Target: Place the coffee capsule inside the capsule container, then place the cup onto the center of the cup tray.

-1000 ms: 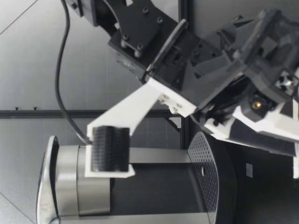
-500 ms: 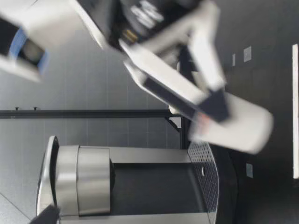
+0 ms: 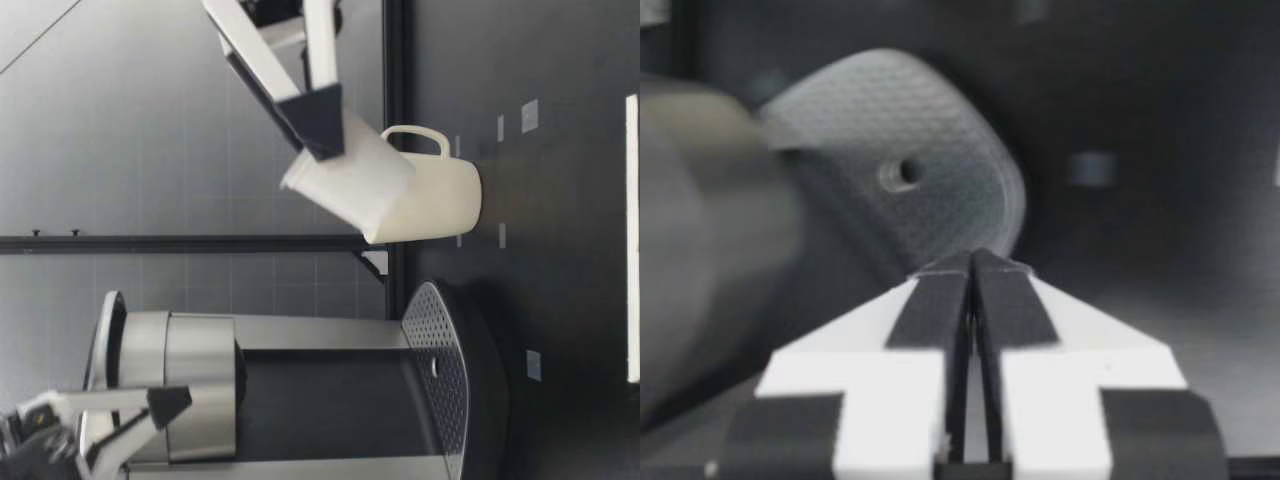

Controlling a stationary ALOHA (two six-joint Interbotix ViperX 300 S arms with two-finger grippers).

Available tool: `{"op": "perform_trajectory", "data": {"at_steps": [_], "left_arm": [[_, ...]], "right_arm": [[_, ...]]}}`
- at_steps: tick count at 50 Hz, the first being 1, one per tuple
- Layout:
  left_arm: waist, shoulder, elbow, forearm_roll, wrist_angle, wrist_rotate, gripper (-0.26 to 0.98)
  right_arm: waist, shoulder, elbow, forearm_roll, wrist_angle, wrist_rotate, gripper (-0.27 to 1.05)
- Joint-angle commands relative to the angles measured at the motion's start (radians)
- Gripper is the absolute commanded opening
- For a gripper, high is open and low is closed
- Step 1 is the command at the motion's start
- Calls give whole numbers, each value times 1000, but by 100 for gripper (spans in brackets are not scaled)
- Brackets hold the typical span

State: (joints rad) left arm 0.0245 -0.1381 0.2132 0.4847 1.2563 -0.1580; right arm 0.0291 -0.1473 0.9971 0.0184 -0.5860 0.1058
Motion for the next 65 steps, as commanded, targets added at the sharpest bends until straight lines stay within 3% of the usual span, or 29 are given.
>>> {"op": "perform_trajectory", "data": {"at_steps": [1, 11, 16, 21, 30, 41, 53, 65], "left_arm": [[-60, 32, -72, 152, 69, -41, 5], [-161, 135, -86, 456, 146, -146, 5], [-192, 216, -74, 627, 250, -164, 5], [-199, 272, -75, 736, 316, -167, 5], [-199, 302, -44, 821, 330, -199, 5], [-201, 299, 46, 991, 359, -284, 5], [-198, 279, 115, 1049, 353, -304, 5], [-167, 252, 150, 1060, 341, -305, 5]], "right_arm": [[-31, -46, 9, 2, -11, -2, 55], [-77, -114, 71, -3, -9, -9, 55], [-80, -140, 91, -3, -9, -25, 55], [-80, -156, 106, -5, -9, -37, 55], [-80, -161, 115, -3, -8, -40, 55], [-80, -160, 115, -3, 8, -41, 55], [-80, -161, 114, -5, 12, -43, 55], [-80, -155, 107, -5, 14, -41, 55]]}}
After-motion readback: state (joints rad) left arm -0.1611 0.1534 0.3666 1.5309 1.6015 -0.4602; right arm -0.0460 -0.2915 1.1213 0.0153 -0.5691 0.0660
